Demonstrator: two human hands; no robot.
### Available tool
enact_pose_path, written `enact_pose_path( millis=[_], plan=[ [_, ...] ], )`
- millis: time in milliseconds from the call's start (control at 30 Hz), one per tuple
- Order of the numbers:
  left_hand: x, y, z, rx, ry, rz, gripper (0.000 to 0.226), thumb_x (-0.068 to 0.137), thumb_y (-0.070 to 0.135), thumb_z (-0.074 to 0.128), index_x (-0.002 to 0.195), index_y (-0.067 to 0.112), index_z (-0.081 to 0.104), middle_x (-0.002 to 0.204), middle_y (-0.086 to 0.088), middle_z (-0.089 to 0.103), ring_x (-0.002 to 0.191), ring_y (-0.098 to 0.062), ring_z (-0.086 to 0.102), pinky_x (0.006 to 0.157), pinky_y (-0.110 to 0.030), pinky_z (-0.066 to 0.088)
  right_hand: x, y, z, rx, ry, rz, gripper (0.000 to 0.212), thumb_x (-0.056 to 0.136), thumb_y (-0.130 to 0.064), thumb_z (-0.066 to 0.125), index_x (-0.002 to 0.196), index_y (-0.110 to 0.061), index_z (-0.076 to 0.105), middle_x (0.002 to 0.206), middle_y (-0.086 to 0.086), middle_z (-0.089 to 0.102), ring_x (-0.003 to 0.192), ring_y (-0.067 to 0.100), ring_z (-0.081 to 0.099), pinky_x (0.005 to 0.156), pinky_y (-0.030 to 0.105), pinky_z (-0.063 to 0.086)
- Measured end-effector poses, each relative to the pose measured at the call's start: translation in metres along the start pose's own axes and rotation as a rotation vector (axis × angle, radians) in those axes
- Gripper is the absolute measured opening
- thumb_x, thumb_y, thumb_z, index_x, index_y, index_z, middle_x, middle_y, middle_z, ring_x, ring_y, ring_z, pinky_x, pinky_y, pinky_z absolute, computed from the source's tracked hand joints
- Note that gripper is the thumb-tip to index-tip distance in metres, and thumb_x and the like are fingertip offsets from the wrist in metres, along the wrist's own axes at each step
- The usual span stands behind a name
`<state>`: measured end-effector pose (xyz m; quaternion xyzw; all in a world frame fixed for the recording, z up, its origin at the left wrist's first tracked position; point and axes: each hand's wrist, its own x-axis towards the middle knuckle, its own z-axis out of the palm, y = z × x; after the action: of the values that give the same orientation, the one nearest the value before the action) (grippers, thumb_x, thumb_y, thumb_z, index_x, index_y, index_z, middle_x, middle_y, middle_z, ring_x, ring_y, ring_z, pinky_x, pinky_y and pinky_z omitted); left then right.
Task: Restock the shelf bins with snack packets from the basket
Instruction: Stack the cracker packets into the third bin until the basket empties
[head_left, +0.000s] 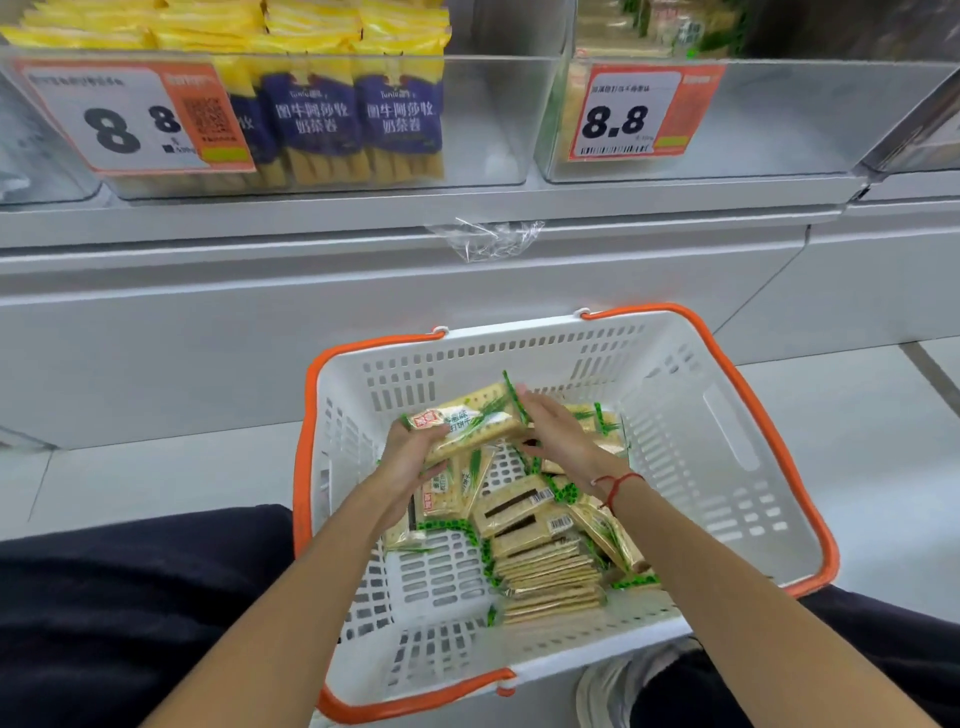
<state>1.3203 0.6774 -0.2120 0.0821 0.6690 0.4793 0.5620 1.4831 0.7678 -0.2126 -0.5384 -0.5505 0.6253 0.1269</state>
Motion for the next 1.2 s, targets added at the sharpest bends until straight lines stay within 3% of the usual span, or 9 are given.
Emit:
enact_pose_path(
  millis=[100, 233, 433, 700, 867, 933, 1000, 1100, 1200],
  plan=[
    [0.015, -0.004, -0.008, -0.024, 0.105, -0.003, 0.048, 0.093, 0.012, 0.059, 0.135, 0.008, 0.037, 0.127, -0.005, 0.049, 0.094, -0.011, 0.053, 0.084, -0.032, 0.053, 0.011, 0.028, -0.002, -0.576, -0.057, -0.078, 0.023, 0.101, -0.028, 0.040, 0.117, -0.014, 0.049, 0.106, 0.000, 0.058, 0.097, 0.018, 0.057, 0.095, 0.035, 0.046],
    [0.023, -0.008, -0.013, -0.008, 0.147, -0.035, 0.050, 0.094, 0.007, 0.056, 0.138, 0.009, 0.033, 0.137, -0.011, 0.044, 0.110, -0.016, 0.047, 0.088, -0.035, 0.049, 0.018, 0.072, 0.003, -1.362, -0.306, -0.103, 0.055, 0.091, -0.007, 0.047, 0.142, -0.014, 0.031, 0.143, 0.011, 0.040, 0.130, 0.029, 0.038, 0.101, 0.041, 0.039],
    [0.030, -0.004, -0.019, -0.064, 0.168, -0.094, 0.049, 0.095, 0.005, 0.052, 0.139, 0.009, 0.032, 0.137, -0.014, 0.044, 0.116, -0.025, 0.050, 0.078, -0.032, 0.051, 0.028, 0.094, 0.007, -1.721, -0.290, -0.313, 0.048, 0.094, -0.023, 0.051, 0.140, -0.017, 0.036, 0.141, 0.006, 0.045, 0.134, 0.026, 0.032, 0.111, 0.045, 0.024],
    [0.013, 0.010, -0.016, -0.033, 0.120, -0.018, 0.043, 0.096, 0.012, 0.053, 0.134, 0.009, 0.035, 0.130, -0.010, 0.051, 0.109, -0.022, 0.055, 0.073, -0.029, 0.054, 0.007, 0.033, -0.016, -0.919, -0.450, 0.106, 0.035, 0.098, -0.038, 0.045, 0.129, -0.025, 0.054, 0.137, 0.001, 0.050, 0.125, 0.020, 0.046, 0.103, 0.032, 0.038],
    [-0.016, 0.031, -0.011, 0.035, 0.080, 0.067, 0.052, 0.096, 0.013, 0.053, 0.141, 0.010, 0.027, 0.137, -0.009, 0.041, 0.111, -0.021, 0.048, 0.084, -0.034, 0.052, -0.035, -0.010, -0.052, -0.600, -0.271, 0.154, 0.050, 0.098, -0.049, 0.037, 0.133, -0.015, 0.052, 0.069, 0.003, 0.047, 0.073, 0.015, 0.055, 0.069, 0.023, 0.056],
    [-0.027, 0.046, -0.009, 0.062, 0.063, 0.106, 0.051, 0.097, 0.011, 0.051, 0.142, 0.009, 0.027, 0.137, -0.010, 0.042, 0.115, -0.023, 0.050, 0.084, -0.035, 0.051, -0.048, -0.029, -0.068, -0.532, -0.193, 0.131, 0.038, 0.094, -0.049, 0.048, 0.096, -0.013, 0.062, 0.055, -0.001, 0.035, 0.055, 0.011, 0.049, 0.071, 0.027, 0.059],
    [-0.036, 0.062, -0.006, 0.064, 0.048, 0.128, 0.046, 0.096, 0.009, 0.050, 0.139, 0.007, 0.032, 0.135, -0.012, 0.046, 0.117, -0.025, 0.051, 0.079, -0.034, 0.052, -0.059, -0.049, -0.085, -0.466, -0.149, 0.097, 0.032, 0.089, -0.041, 0.062, 0.083, -0.010, 0.058, 0.066, 0.001, 0.052, 0.062, 0.008, 0.057, 0.074, 0.027, 0.059],
    [-0.053, 0.082, 0.000, 0.026, 0.041, 0.156, 0.034, 0.096, 0.007, 0.047, 0.130, 0.007, 0.041, 0.128, -0.010, 0.045, 0.111, -0.023, 0.050, 0.082, -0.034, 0.051, -0.070, -0.073, -0.106, -0.357, -0.055, 0.028, 0.046, 0.080, -0.032, 0.075, 0.115, -0.007, 0.057, 0.088, 0.003, 0.065, 0.074, 0.009, 0.064, 0.066, 0.022, 0.057],
    [-0.066, 0.088, 0.001, -0.034, 0.027, 0.189, 0.035, 0.097, 0.007, 0.046, 0.132, 0.007, 0.040, 0.125, -0.011, 0.046, 0.102, -0.020, 0.052, 0.084, -0.036, 0.052, -0.086, -0.097, -0.114, -0.259, 0.030, -0.091, 0.043, 0.078, -0.028, 0.077, 0.112, -0.011, 0.057, 0.087, 0.001, 0.066, 0.073, 0.010, 0.064, 0.067, 0.023, 0.056]
  ],
)
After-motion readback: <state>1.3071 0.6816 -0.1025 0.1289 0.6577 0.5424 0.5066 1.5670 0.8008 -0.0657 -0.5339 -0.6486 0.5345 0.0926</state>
